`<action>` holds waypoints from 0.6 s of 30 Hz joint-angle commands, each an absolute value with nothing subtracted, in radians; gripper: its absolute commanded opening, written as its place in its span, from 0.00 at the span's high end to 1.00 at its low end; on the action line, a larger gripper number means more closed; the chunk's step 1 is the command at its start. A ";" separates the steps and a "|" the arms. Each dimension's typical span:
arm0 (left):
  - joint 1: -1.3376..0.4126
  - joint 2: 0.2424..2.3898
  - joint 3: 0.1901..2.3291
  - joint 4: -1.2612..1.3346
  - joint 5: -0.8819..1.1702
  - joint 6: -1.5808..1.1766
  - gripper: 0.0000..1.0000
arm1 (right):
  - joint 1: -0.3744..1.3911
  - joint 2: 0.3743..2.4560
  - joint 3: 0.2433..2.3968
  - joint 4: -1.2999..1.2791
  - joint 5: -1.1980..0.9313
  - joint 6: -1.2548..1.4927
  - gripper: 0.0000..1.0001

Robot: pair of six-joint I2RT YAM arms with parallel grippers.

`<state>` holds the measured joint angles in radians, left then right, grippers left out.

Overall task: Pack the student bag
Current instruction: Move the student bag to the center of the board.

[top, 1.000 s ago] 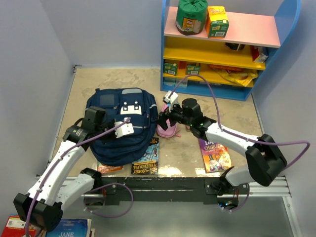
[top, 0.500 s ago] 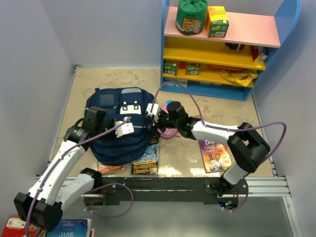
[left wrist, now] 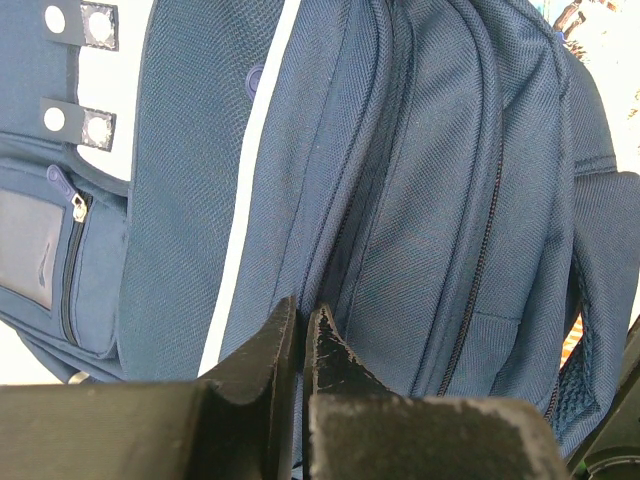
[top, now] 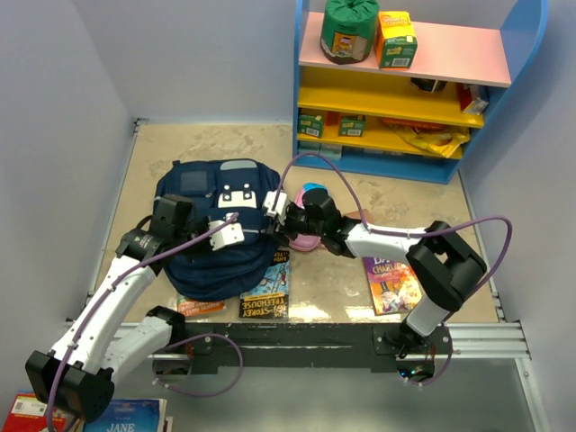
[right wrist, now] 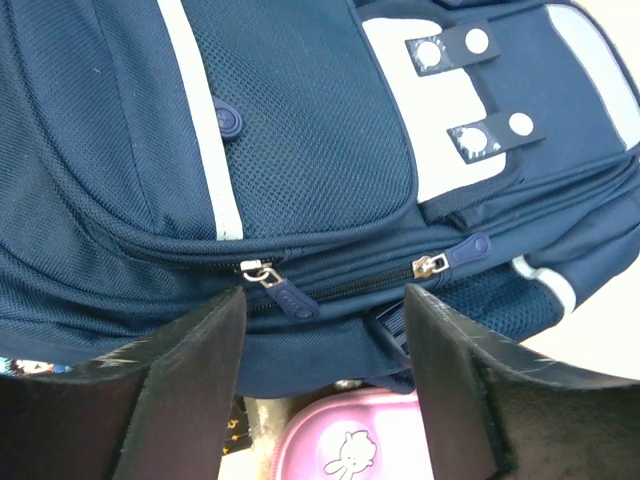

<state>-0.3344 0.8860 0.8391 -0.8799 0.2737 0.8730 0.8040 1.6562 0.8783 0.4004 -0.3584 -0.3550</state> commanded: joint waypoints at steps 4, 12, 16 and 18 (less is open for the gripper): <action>-0.330 0.874 0.853 -0.834 0.250 0.864 1.00 | 0.805 1.697 0.910 0.431 -0.440 -0.390 0.46; -0.330 0.867 0.850 -0.828 0.238 0.862 1.00 | 0.808 1.709 0.908 0.420 -0.480 -0.387 0.50; -0.330 0.864 0.842 -0.819 0.226 0.859 1.00 | 0.818 1.687 0.882 0.474 -0.488 -0.368 0.60; -0.331 0.862 0.839 -0.816 0.222 0.857 1.00 | 0.828 1.674 0.868 0.492 -0.485 -0.365 0.65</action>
